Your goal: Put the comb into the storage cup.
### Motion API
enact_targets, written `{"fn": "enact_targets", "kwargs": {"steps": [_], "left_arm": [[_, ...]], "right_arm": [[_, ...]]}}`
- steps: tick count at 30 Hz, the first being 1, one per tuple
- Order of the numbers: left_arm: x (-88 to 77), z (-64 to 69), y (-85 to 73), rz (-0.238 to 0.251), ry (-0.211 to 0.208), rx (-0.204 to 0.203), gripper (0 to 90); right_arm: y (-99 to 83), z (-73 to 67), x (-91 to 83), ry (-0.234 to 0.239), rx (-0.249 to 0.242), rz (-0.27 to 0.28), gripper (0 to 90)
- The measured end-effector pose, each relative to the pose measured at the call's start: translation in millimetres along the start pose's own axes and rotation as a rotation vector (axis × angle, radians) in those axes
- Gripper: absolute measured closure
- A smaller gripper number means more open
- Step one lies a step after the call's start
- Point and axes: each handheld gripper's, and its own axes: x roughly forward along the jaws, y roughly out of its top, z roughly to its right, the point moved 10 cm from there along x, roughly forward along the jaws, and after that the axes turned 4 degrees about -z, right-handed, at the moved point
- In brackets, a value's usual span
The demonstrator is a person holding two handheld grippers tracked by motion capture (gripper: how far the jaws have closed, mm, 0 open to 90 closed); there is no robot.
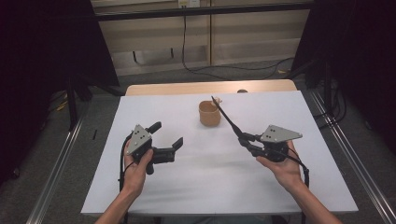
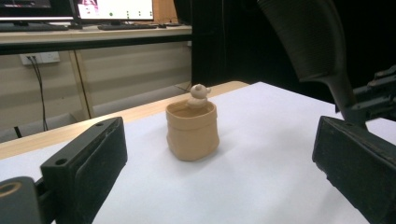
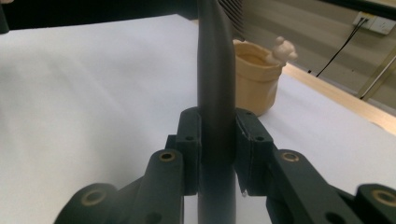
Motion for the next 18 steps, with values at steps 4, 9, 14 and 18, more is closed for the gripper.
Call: {"fn": "enact_targets", "kwargs": {"steps": [4, 9, 14, 18], "left_arm": [[-6.7, -3.2, -5.9, 0.008, 0.010, -0.023, 3.2], [-14.2, 0.8, -12.6, 0.006, 0.013, -0.017, 3.0], [-17.4, 2.5, -23.6, -0.011, 0.003, -0.007, 2.0], [-24.3, -0.5, -29.3, -0.009, 0.012, 0.005, 2.0]], "right_arm": [[8.8, 3.9, 0.3, -0.002, 0.019, 0.025, 73.0], [16.1, 6.7, 4.8, 0.002, 0.034, 0.041, 73.0], [24.5, 7.8, 10.3, 0.016, 0.060, 0.068, 73.0], [32.3, 8.1, 12.8, 0.027, 0.067, 0.093, 73.0]]}}
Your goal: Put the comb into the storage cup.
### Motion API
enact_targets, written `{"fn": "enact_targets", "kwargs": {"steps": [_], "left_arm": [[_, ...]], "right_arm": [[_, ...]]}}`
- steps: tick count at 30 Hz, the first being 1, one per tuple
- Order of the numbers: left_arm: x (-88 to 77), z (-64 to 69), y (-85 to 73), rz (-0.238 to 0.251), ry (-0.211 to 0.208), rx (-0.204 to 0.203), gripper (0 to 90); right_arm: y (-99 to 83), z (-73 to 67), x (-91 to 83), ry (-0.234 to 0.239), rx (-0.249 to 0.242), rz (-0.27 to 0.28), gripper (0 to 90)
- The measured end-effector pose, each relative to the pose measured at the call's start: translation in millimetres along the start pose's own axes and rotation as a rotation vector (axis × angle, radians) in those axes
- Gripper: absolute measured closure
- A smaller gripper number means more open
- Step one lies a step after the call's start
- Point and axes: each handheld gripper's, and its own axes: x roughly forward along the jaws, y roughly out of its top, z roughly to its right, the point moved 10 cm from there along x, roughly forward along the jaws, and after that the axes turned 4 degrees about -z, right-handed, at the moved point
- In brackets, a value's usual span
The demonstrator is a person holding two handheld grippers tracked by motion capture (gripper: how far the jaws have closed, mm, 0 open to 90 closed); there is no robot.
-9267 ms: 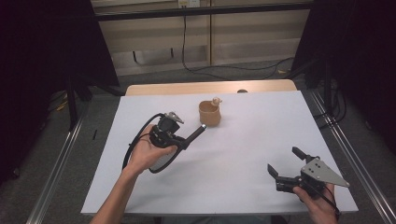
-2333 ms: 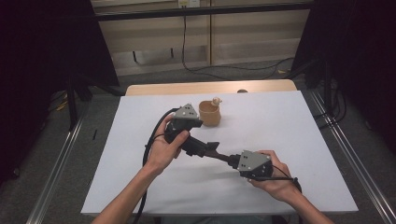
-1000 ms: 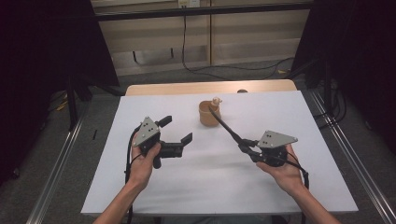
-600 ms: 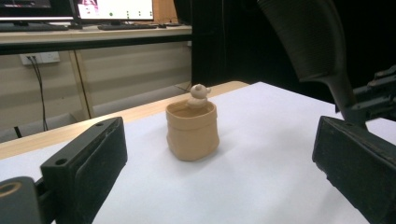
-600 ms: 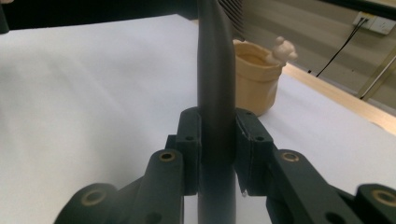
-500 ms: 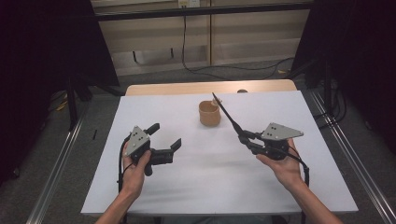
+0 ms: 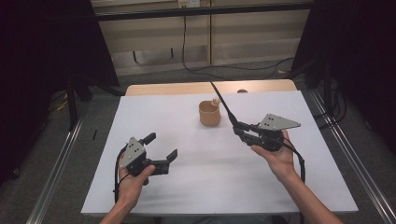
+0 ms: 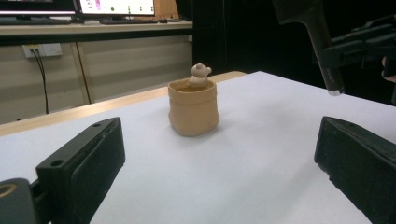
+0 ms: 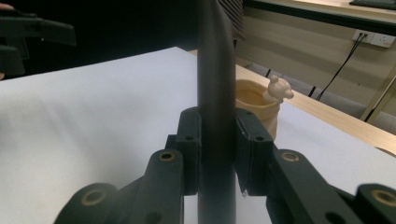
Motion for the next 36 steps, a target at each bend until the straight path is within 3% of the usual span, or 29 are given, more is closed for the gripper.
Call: {"fn": "enact_targets", "kwargs": {"steps": [6, 9, 16, 18, 22, 26, 31, 36], "left_arm": [[-12.8, -8.8, -13.1, -0.010, 0.030, -0.041, 2.9], [-16.5, -9.5, -18.4, -0.019, 0.043, -0.043, 3.5], [-19.1, -10.9, -25.7, -0.012, 0.052, -0.033, 4.3], [-21.3, -12.7, -27.1, -0.014, 0.069, 0.006, 4.5], [-26.3, -14.7, -30.4, 0.010, 0.077, -0.027, 5.0], [-28.9, -17.8, -33.6, 0.010, 0.089, -0.024, 5.0], [-28.3, -23.3, -34.8, 0.010, 0.112, -0.077, 3.2], [-26.9, -17.3, -34.3, 0.015, 0.092, -0.060, 3.4]], "right_arm": [[7.8, 0.7, 5.8, 0.007, 0.020, 0.022, 73.0], [9.4, 1.6, 9.8, 0.006, 0.023, 0.023, 73.0], [23.9, -1.5, 19.9, 0.010, 0.025, 0.059, 73.0], [27.9, -3.5, 22.5, 0.021, 0.030, 0.072, 73.0], [33.6, -4.5, 27.5, 0.023, 0.039, 0.090, 73.0], [38.7, -4.6, 33.0, 0.027, 0.049, 0.112, 73.0], [44.7, -4.7, 41.2, 0.032, 0.061, 0.136, 73.0], [51.7, -0.3, 50.5, 0.038, 0.073, 0.150, 73.0]]}}
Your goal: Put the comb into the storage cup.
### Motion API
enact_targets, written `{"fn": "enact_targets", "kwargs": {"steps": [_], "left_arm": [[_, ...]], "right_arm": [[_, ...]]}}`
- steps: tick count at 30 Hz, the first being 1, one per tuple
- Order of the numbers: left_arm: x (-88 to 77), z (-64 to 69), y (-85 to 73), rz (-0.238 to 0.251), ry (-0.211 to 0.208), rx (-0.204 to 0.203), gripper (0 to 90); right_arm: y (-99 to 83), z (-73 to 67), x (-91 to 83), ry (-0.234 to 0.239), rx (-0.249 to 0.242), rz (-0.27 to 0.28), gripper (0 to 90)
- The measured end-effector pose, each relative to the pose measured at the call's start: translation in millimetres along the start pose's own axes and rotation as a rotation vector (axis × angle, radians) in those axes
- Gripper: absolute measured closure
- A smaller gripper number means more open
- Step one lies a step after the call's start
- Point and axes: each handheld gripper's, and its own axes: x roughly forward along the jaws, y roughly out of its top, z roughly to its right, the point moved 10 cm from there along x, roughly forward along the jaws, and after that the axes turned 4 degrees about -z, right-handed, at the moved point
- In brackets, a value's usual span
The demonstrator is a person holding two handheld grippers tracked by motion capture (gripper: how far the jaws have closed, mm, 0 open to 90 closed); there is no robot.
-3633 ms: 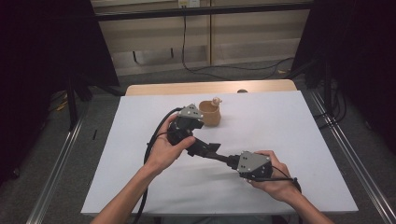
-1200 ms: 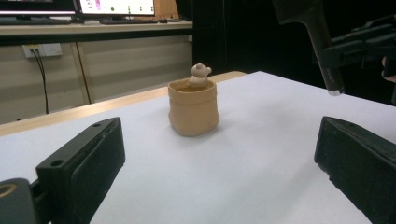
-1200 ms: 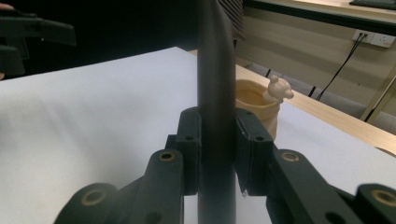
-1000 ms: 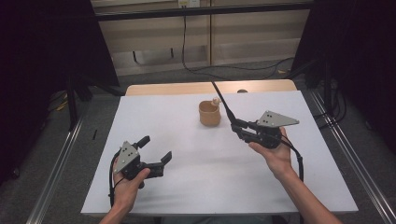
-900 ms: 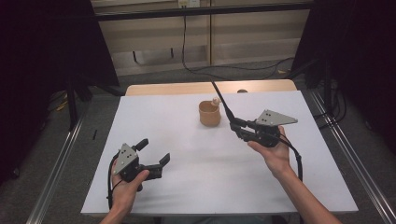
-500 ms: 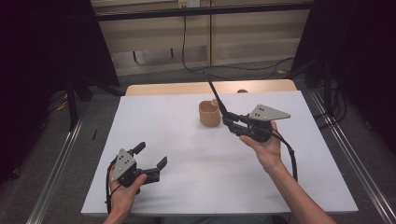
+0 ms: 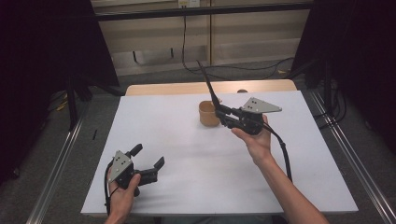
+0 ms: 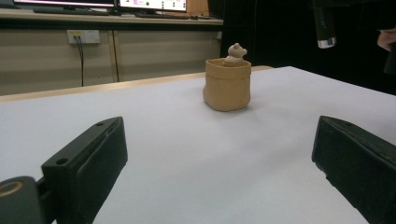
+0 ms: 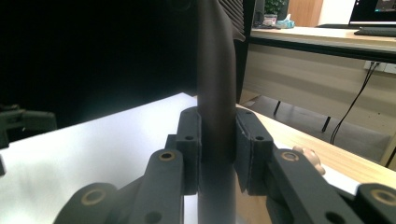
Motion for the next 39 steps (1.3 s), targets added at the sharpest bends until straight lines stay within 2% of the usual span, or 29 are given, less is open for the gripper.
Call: {"fn": "enact_targets", "kwargs": {"steps": [3, 12, 20, 21, 23, 28, 39], "left_arm": [[0.7, 2.9, -0.7, 0.003, -0.011, 0.017, 3.0], [-0.8, 0.7, -0.1, 0.013, -0.004, 0.001, 3.0], [-2.5, -1.5, 1.5, 0.018, -0.011, 0.015, 3.0], [-2.4, -1.2, 1.7, 0.023, -0.009, 0.001, 2.9], [-2.5, -0.9, 1.5, 0.023, -0.011, -0.002, 3.0], [-1.6, -0.4, 0.2, 0.014, -0.013, 0.014, 3.0], [-0.1, 3.0, -0.9, 0.011, -0.028, 0.015, 3.0]], "right_arm": [[3.6, 3.6, 2.5, -0.005, 0.000, 0.015, 73.0], [15.5, 15.0, 15.3, -0.026, 0.013, 0.036, 73.0], [24.2, 22.4, 25.0, -0.039, 0.012, 0.058, 72.9], [24.1, 23.6, 25.6, -0.045, 0.010, 0.052, 73.0], [24.9, 26.2, 28.3, -0.048, 0.020, 0.057, 72.9], [22.7, 33.1, 37.0, -0.052, 0.031, 0.061, 73.0], [23.7, 40.3, 55.3, -0.065, 0.044, 0.060, 73.0]]}}
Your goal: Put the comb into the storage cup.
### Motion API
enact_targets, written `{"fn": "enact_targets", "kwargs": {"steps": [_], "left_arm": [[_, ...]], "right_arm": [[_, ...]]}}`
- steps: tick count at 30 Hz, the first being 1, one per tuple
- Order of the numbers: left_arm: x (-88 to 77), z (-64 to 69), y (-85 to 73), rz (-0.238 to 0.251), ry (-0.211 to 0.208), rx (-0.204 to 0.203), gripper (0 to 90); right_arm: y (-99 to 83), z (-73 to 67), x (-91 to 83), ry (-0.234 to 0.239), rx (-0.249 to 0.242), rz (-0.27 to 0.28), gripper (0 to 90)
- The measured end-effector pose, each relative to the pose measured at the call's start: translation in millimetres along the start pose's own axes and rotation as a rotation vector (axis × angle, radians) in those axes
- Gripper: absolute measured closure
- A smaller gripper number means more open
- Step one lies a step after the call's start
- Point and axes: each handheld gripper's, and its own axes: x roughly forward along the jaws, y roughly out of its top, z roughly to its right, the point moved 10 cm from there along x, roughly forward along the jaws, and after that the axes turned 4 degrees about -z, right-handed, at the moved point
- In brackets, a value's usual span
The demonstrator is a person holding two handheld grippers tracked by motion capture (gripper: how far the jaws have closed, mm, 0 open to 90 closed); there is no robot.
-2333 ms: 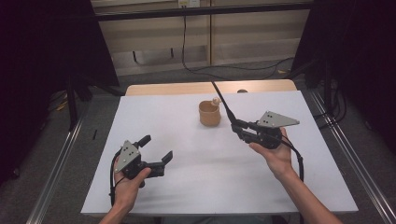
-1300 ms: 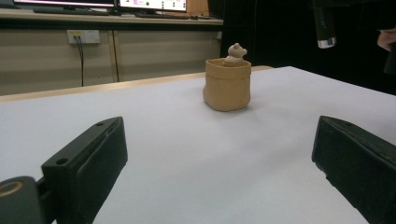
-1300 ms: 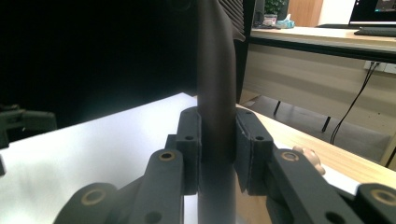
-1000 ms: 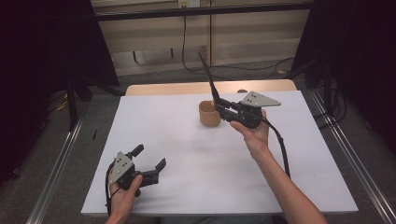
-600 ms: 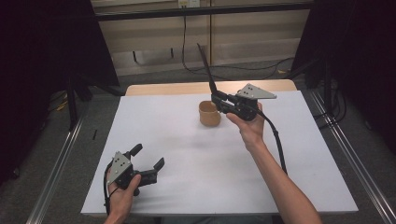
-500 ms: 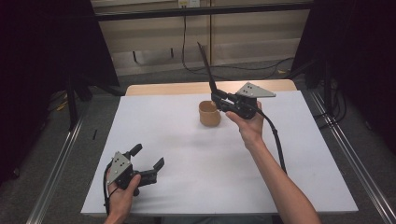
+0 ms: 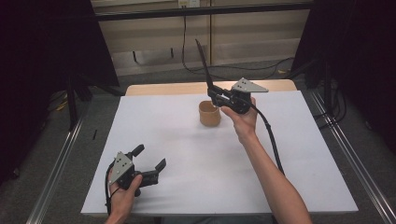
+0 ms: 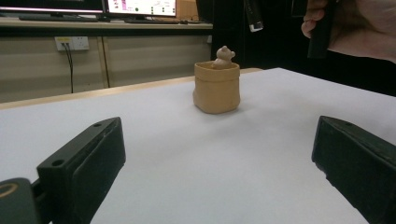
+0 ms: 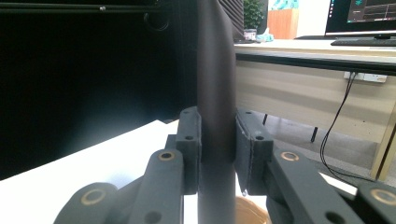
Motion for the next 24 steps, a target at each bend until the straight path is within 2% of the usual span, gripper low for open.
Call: {"fn": "enact_targets", "kwargs": {"steps": [24], "left_arm": [[0.6, -0.4, -0.8, -0.005, 0.000, 0.004, 3.0]], "right_arm": [[-21.2, 13.3, 34.0, -0.023, -0.015, -0.064, 72.9]]}}
